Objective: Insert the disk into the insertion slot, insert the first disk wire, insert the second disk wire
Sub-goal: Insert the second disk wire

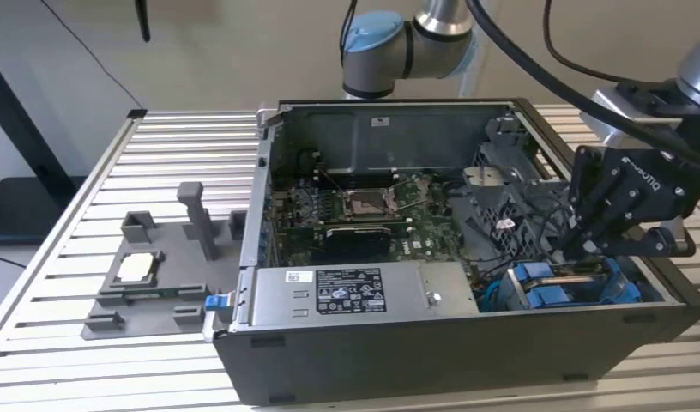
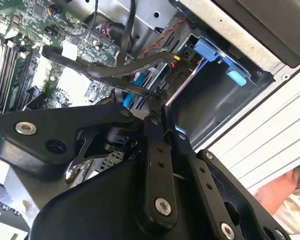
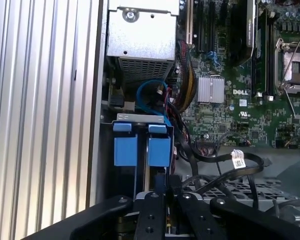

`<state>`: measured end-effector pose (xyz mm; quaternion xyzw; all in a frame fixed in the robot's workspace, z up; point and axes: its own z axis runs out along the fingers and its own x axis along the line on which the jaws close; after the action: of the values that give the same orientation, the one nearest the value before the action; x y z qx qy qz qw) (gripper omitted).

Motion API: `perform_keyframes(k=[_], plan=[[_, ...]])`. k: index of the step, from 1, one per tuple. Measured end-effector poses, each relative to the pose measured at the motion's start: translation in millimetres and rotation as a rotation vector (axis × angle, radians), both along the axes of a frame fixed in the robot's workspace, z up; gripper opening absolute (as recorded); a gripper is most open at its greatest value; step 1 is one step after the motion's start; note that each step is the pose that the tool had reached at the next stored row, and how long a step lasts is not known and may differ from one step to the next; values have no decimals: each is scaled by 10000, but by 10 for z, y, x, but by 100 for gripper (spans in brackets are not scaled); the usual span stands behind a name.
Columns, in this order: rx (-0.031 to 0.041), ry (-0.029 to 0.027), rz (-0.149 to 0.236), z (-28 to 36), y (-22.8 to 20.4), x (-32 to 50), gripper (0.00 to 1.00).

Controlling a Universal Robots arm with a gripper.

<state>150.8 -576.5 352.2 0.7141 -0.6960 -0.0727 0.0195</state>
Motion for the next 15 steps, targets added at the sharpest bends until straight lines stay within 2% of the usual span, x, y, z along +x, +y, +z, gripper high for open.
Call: perform_keyframes(k=[15], plan=[[0,4,-405,-78,-11,20,16]])
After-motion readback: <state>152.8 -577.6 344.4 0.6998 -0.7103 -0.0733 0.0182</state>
